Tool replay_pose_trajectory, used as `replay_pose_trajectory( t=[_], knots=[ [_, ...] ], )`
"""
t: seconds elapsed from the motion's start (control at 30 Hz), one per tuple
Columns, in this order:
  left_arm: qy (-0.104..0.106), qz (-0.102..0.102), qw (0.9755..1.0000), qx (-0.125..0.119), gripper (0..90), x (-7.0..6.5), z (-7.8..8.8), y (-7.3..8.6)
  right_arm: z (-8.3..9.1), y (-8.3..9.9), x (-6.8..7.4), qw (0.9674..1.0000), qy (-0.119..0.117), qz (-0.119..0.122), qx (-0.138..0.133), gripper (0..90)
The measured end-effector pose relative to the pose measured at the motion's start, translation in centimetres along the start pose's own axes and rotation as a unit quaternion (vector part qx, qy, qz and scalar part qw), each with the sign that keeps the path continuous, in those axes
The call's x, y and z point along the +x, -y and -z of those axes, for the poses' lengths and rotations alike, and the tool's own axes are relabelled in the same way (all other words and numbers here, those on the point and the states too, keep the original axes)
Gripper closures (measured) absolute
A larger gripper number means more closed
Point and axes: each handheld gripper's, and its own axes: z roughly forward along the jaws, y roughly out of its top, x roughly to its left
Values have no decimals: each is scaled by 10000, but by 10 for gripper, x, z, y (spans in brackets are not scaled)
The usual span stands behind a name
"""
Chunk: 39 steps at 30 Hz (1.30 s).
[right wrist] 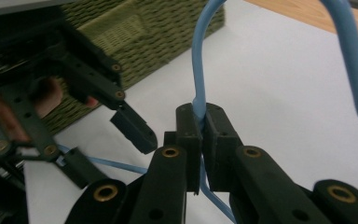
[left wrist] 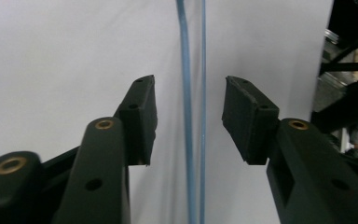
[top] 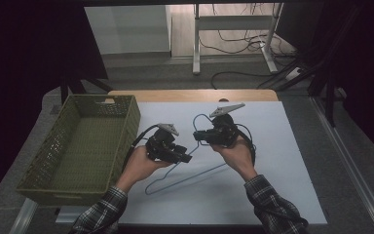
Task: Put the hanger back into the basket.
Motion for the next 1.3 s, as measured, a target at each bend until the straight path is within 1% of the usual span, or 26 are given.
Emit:
replay_pose_trajectory(
  t=[0.03,0.13,0.2,0.33,0.43,0.47,0.53,0.6,0.63,0.67,0.77,0.8,0.83,0.87,0.9,0.93,1.0,1.17,1.23,1.3],
  knots=[
    [66,-16,10000,4,562,-1,1,0,2,0,4,10000,-17,63,4,860],
    [259,38,9997,27,609,-5,2,1,7,2,14,9998,-98,178,7,860],
    [364,41,9993,100,650,-8,2,0,10,3,20,9996,-143,238,5,860],
    [673,102,9975,201,731,-13,1,-1,14,6,30,9987,-280,414,35,860],
    [838,162,9959,309,772,-17,0,-1,15,8,36,9979,-379,518,31,860],
    [876,188,9954,334,795,-18,-1,0,15,9,38,9977,-407,545,28,859],
    [843,210,9953,438,842,-20,-1,1,15,10,40,9974,-436,580,50,859],
    [732,252,9959,476,867,-21,-1,3,14,12,43,9972,-444,602,71,858],
    [789,273,9955,459,871,-20,-1,4,14,12,44,9971,-432,620,79,857],
    [850,345,9950,400,873,-20,-1,6,14,13,44,9972,-446,601,83,856],
    [903,527,9941,283,875,-19,1,9,14,14,46,9973,-393,618,49,842],
    [891,558,9941,261,876,-19,2,10,15,14,47,9973,-412,604,38,813],
    [897,604,9938,265,876,-19,4,10,17,13,47,9974,-416,581,15,744],
    [854,618,9942,228,876,-19,6,11,19,13,48,9978,-372,549,-22,721],
    [863,657,9938,241,876,-18,8,11,21,13,49,9977,-383,552,-41,706],
    [805,663,9943,204,875,-18,11,11,25,14,50,9977,-359,574,-55,684],
    [782,757,9940,128,875,-18,16,12,32,15,52,9978,-248,599,-110,622],
    [702,861,9938,-8,876,-17,33,13,47,21,51,9983,-61,566,-125,462],
    [690,859,9939,-47,875,-17,40,14,53,24,50,9985,7,533,-135,398],
    [633,853,9943,-101,875,-18,47,14,58,29,50,9986,72,498,-152,350]
  ],
)
